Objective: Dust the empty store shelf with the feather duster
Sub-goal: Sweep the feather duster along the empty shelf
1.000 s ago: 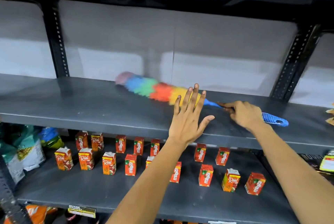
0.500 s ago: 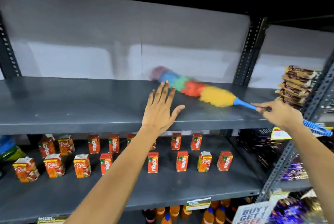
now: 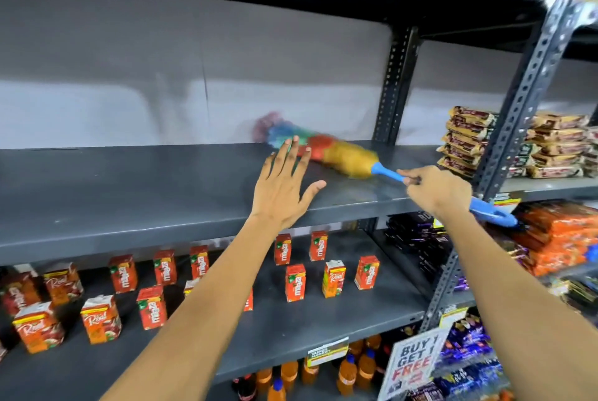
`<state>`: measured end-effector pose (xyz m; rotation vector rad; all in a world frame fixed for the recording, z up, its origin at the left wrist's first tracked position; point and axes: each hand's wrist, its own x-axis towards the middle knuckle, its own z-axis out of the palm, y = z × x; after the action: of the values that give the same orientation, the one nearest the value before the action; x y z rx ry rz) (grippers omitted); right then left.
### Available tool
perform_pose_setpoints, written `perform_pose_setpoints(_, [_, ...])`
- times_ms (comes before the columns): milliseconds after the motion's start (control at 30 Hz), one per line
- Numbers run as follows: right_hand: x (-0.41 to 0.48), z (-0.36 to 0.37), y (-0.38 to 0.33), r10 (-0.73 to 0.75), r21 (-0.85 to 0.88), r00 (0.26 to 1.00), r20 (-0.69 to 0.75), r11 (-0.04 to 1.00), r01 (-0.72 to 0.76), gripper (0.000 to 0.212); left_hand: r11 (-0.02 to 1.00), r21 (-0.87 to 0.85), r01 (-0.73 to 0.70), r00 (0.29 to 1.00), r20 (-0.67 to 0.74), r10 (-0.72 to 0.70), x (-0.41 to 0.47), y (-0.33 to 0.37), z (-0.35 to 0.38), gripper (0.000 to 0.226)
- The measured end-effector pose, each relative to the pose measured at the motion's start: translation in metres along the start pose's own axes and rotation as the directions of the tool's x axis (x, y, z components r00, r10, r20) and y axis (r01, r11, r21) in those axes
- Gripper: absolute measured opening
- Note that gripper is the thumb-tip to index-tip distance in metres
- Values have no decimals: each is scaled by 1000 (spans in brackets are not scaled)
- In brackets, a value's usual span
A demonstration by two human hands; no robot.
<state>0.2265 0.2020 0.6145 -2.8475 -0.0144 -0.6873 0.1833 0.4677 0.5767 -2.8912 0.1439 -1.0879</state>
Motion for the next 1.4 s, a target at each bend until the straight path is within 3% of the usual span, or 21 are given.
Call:
perform_pose_setpoints(267, [-24, 5, -4, -106, 115, 984, 145, 989, 90, 30, 998, -63, -29, 999, -23, 27, 1, 1, 8, 82])
perform_pose_setpoints(467, [-28, -5, 29, 53, 1, 995, -87, 999, -53, 27, 997, 17, -78, 996, 32, 77, -2, 3, 7, 87])
perform_pose_setpoints(633, [-34, -9, 55, 181, -78, 977, -114, 979, -191, 32, 996, 45, -77, 995, 66, 73, -3, 5, 5, 86])
perform_pose_setpoints(767, [-33, -17, 48, 93, -114, 995, -40, 989, -97, 32, 996, 45, -80, 994, 80, 77, -2, 4, 5, 86])
perform_pose_setpoints(933, [-25, -22, 24, -93, 79, 990, 104, 993, 85, 29, 996, -6, -88, 995, 43, 88, -3, 3, 11, 90])
perform_pose_setpoints(1033, [-20, -18, 8, -135, 120, 981, 137, 986, 119, 29, 995, -37, -94, 995, 32, 95, -3, 1, 11, 89])
perform_pose_setpoints(1133, [-18, -10, 5, -86, 66, 993, 85, 995, 80, 28, 996, -24, -84, 996, 33, 85, -4, 1, 12, 92])
perform_pose_setpoints(1267, [-24, -2, 2, -14, -18, 995, -98, 1000, 12, 29, 998, -11, -59, 998, 33, 60, -4, 1, 11, 88])
perform_pose_setpoints(1400, [-30, 3, -2, 38, 4, 994, -100, 999, -37, 30, 996, -45, -75, 996, -59, 72, -4, 2, 7, 76])
